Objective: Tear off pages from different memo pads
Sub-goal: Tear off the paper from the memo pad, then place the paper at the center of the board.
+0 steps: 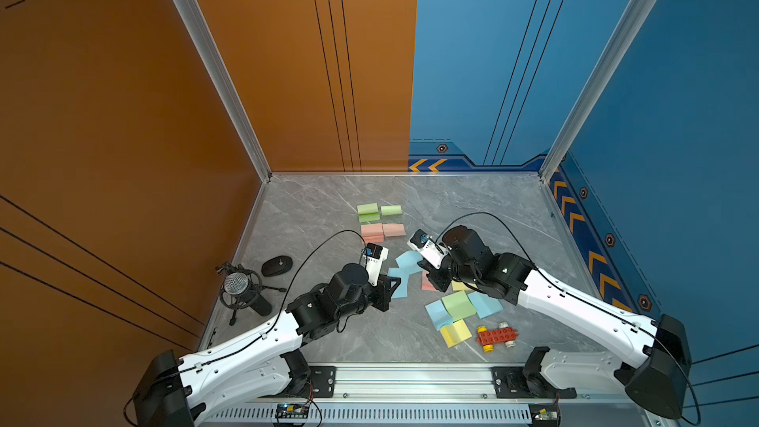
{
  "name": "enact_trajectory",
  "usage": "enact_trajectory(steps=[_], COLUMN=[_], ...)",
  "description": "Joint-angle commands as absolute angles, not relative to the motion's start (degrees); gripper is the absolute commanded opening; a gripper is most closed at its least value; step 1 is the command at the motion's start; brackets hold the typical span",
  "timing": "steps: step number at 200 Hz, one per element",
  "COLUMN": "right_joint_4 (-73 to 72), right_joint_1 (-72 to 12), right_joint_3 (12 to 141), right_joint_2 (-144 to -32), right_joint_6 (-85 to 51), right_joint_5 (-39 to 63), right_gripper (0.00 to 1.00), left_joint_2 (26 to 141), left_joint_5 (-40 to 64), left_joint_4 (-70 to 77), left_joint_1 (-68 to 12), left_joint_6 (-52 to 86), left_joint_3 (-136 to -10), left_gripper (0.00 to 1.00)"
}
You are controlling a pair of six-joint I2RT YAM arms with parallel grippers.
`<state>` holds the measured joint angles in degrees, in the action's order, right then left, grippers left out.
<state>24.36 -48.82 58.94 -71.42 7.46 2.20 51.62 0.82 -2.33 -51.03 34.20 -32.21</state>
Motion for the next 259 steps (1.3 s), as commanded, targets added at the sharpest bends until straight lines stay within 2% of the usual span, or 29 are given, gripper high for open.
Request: enact_trajectory(steps=[1, 53, 96, 130, 165, 200, 259], right_joint_4=[22.62, 21.93, 25.19, 30.25, 39.64, 43.39, 44.67], right_joint_1=[-47.42, -46.89, -44.63, -44.57, -45.34, -47.47, -50.40], right_joint_3=[60.84, 62.13, 65.18, 72.24, 83.29, 90.14, 97.36], right_joint_2=[-72.31, -72.35, -74.83, -83.13, -96.56, -108.08, -118.45], right_joint_6=[3.72, 4.76, 10.47, 16.40, 20.12, 27.13, 35.58], right_joint_5=[-8.46, -7.57, -7.52, -8.73, -8.69, -8.94, -15.93], right_gripper=[0.00, 0.00, 0.00, 0.00, 0.00, 0.00, 0.00], left_joint_2=[50.98, 51.86, 47.22, 38.81, 33.41, 31.83, 31.50], left_joint_5=[-1.10, -0.59, -2.87, -3.78, -5.26, -4.49, -3.25], left_joint_4=[-7.68, -11.34, -19.48, -24.56, -30.27, -31.83, -31.90], left_joint_1=[-49.69, -46.14, -42.04, -37.86, -34.72, -32.53, -31.68], left_joint_6=[35.96, 36.91, 36.79, 37.43, 37.24, 36.49, 36.06], left_joint_3=[-31.11, -31.20, -32.07, -32.33, -34.07, -35.18, -33.98], left_gripper=[0.00, 0.00, 0.00, 0.00, 0.00, 0.00, 0.00])
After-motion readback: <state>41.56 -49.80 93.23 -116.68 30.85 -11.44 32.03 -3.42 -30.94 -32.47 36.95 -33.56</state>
